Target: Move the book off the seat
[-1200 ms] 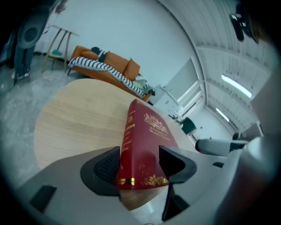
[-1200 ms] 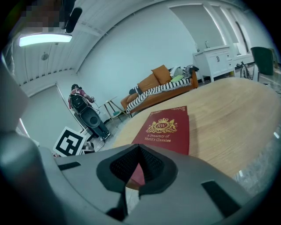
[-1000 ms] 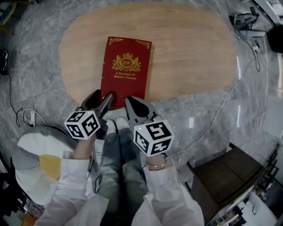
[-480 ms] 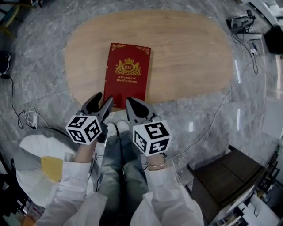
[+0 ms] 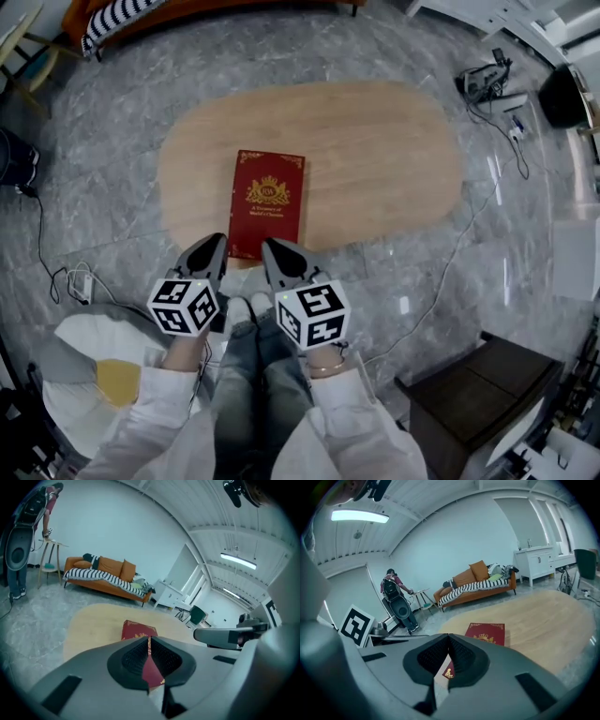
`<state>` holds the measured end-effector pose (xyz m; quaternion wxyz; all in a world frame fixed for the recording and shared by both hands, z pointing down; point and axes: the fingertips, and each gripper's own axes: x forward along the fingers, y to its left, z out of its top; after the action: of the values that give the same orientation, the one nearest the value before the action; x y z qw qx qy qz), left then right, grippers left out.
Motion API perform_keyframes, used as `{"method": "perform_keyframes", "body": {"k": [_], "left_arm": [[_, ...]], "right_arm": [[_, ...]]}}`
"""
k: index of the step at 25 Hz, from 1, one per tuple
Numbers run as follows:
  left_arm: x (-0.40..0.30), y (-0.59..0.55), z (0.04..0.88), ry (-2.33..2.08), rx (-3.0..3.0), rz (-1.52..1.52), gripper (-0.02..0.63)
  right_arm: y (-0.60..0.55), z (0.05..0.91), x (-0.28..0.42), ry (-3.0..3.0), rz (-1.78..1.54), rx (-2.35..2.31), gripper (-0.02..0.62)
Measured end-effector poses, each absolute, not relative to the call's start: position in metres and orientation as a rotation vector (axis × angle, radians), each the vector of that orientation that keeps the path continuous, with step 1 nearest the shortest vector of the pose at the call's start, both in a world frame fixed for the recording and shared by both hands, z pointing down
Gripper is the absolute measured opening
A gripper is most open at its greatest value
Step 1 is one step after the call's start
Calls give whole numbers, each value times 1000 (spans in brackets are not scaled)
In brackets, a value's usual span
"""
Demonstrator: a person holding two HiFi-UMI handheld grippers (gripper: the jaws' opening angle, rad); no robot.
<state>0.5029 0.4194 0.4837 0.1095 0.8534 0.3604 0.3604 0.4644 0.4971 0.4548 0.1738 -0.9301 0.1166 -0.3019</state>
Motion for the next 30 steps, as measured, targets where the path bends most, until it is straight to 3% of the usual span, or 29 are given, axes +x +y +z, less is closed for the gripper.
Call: {"method": "perform_keyframes", "body": {"k": [21,30], "left_arm": [[485,437,277,1313,2475,921,6],[475,434,228,1361,2496,850,6]], "right_arm": [[490,270,466,342,-710,-2798,11],[471,226,451,400,-685,-2863,11]]}}
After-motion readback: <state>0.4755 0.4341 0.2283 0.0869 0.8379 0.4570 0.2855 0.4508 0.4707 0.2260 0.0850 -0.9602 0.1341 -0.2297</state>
